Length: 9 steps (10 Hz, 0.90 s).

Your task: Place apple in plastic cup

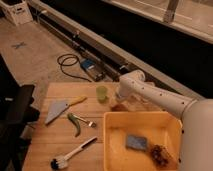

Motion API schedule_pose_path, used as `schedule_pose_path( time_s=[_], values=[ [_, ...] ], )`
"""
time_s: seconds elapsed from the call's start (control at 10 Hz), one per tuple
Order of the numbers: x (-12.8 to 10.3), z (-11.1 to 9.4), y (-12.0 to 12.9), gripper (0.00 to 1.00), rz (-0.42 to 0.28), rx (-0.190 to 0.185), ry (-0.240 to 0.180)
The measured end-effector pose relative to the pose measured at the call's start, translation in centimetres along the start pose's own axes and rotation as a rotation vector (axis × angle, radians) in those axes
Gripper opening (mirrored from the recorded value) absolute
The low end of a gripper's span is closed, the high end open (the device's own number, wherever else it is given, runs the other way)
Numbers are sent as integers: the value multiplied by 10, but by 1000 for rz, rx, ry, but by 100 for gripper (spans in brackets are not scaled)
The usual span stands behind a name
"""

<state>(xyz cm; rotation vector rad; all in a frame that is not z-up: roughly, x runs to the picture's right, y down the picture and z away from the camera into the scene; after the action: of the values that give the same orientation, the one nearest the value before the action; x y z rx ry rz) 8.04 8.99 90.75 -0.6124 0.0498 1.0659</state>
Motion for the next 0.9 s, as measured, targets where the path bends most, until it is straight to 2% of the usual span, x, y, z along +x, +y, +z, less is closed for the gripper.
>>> schedule_pose_path(
  time_s=[0.2, 0.4, 0.7, 0.8, 0.9],
  values=[
    [-6, -10, 5, 1, -15, -2, -12],
    [-19, -36, 13, 0, -48, 15, -42],
    [-50, -83, 29, 0, -120, 42, -121],
    [-69, -99, 39, 3, -158, 47, -161],
    [-81, -104, 45, 10, -182, 48, -183]
  ],
)
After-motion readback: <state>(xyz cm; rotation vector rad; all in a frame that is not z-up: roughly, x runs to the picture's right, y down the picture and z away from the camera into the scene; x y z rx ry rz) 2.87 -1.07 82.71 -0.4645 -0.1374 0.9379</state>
